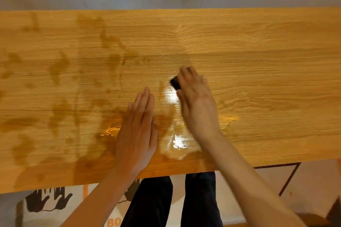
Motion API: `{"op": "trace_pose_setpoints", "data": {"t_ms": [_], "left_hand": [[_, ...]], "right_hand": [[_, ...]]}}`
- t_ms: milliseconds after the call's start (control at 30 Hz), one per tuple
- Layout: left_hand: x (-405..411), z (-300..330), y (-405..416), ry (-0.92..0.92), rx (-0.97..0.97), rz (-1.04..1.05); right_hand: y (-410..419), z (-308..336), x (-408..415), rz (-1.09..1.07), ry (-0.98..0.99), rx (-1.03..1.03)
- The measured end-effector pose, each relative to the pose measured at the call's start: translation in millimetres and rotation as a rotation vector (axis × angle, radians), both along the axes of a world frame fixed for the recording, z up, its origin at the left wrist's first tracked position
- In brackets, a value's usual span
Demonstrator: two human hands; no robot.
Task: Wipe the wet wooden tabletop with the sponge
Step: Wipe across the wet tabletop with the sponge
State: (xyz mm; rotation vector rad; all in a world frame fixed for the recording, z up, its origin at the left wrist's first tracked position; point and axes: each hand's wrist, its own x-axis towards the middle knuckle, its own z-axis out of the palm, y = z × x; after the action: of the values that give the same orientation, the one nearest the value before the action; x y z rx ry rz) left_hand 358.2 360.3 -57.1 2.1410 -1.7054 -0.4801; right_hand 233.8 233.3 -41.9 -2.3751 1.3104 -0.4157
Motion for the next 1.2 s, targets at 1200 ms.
{"op": "trace_pose_setpoints", "data": {"t_ms": [1200], "left_hand": [[-5.7, -2.1, -1.2, -0.020, -0.108, 0.062]], "right_hand": [[61.8, -4.2, -30.0, 0.109, -0.064, 0.004]]}}
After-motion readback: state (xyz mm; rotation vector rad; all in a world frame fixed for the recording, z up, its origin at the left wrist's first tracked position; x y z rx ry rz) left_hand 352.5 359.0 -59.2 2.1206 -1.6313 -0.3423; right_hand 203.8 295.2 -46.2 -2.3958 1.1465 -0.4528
